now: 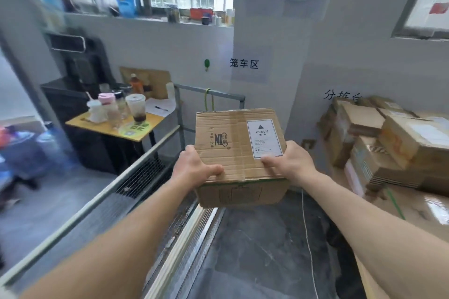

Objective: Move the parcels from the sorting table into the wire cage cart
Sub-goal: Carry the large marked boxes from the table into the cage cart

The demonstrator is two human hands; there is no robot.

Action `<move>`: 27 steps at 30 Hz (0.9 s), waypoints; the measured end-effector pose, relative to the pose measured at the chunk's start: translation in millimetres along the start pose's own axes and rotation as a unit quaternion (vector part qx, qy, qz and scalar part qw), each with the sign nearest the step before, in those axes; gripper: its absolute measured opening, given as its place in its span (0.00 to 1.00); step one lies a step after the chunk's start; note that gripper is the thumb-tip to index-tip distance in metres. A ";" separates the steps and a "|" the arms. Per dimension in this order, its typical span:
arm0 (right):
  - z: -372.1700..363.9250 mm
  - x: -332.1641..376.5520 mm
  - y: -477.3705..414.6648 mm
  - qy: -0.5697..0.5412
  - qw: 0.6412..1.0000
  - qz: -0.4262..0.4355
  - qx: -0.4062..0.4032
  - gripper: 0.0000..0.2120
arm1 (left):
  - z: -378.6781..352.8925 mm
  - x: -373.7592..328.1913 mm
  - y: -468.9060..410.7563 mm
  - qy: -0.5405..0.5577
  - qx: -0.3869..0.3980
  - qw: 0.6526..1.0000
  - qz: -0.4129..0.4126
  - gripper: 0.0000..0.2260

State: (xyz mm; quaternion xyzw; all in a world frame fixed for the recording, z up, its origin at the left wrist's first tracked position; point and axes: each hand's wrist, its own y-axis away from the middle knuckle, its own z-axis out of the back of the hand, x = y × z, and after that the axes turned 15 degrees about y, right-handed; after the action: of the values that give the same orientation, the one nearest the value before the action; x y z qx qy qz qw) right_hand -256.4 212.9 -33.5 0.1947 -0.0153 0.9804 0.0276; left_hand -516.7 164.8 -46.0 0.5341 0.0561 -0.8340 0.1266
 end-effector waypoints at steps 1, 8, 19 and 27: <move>-9.5 12.9 -9.5 -0.002 1.000 0.014 0.008 0.31 | 9.7 8.2 -4.8 0.004 -0.012 1.000 0.010 0.39; -79.4 103.2 -84.2 -0.028 0.989 0.118 0.086 0.27 | 66.0 57.6 -45.7 0.020 -0.114 0.991 0.068 0.29; -176.3 209.7 -200.6 -0.016 0.940 0.264 0.217 0.24 | 94.1 115.4 -110.4 -0.009 -0.273 0.941 0.198 0.37; -241.7 244.1 -223.5 0.007 0.909 0.312 0.276 0.27 | 94.9 163.3 -123.6 0.011 -0.320 0.908 0.269 0.37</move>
State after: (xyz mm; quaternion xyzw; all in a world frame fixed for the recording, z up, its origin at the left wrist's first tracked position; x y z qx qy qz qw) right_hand -560.3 457.6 -159.1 0.1728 0.1965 0.9054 -0.3344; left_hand -698.3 237.3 -158.8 0.4690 0.1753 -0.6997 0.5096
